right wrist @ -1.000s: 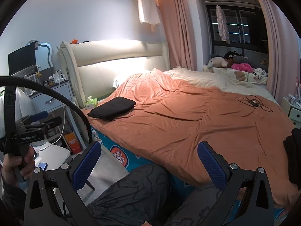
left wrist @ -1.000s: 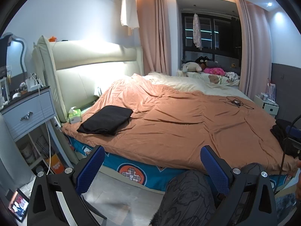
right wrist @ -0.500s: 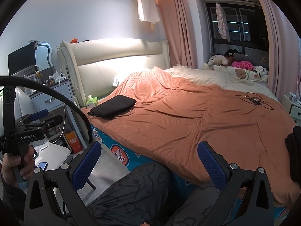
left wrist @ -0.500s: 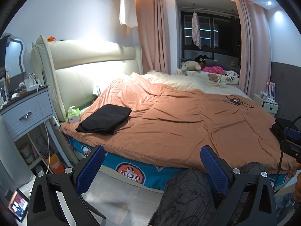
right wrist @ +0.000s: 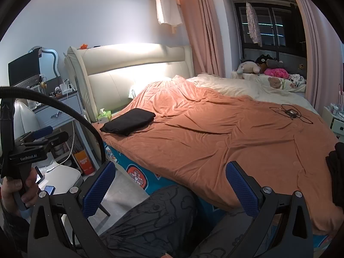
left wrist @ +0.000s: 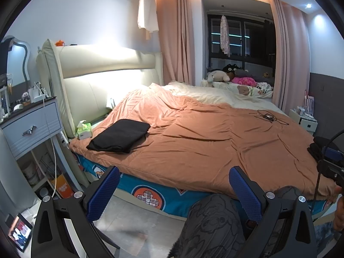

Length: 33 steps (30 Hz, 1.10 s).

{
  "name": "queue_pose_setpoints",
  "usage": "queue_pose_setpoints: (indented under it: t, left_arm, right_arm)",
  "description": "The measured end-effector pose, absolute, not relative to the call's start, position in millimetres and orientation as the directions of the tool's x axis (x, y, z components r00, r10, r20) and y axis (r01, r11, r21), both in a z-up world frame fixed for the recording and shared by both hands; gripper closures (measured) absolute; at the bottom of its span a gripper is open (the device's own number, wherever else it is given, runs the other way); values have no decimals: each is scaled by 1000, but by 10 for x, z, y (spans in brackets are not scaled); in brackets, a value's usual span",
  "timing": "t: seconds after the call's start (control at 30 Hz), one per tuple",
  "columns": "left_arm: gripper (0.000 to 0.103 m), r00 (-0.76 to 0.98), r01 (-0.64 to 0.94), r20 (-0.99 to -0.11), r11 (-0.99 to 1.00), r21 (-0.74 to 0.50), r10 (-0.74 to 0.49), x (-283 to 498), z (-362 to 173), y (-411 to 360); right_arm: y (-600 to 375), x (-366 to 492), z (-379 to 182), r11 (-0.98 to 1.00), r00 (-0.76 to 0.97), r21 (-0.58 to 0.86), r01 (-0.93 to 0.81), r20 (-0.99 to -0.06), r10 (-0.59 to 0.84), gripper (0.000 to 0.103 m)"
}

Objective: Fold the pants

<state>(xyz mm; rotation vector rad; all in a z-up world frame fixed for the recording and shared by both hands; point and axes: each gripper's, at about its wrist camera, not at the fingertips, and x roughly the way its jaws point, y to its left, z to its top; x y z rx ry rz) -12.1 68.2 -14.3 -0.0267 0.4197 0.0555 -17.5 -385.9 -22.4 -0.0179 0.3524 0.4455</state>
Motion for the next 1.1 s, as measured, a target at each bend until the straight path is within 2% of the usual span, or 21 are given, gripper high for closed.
queue_pose_setpoints:
  t: [1.1]
  left_arm:
    - [1,911,-65,-409,998,-25,49,-185,-119,703]
  right_arm:
    - [-3872,-174,-231,905,844,62,-420,-338,415,0]
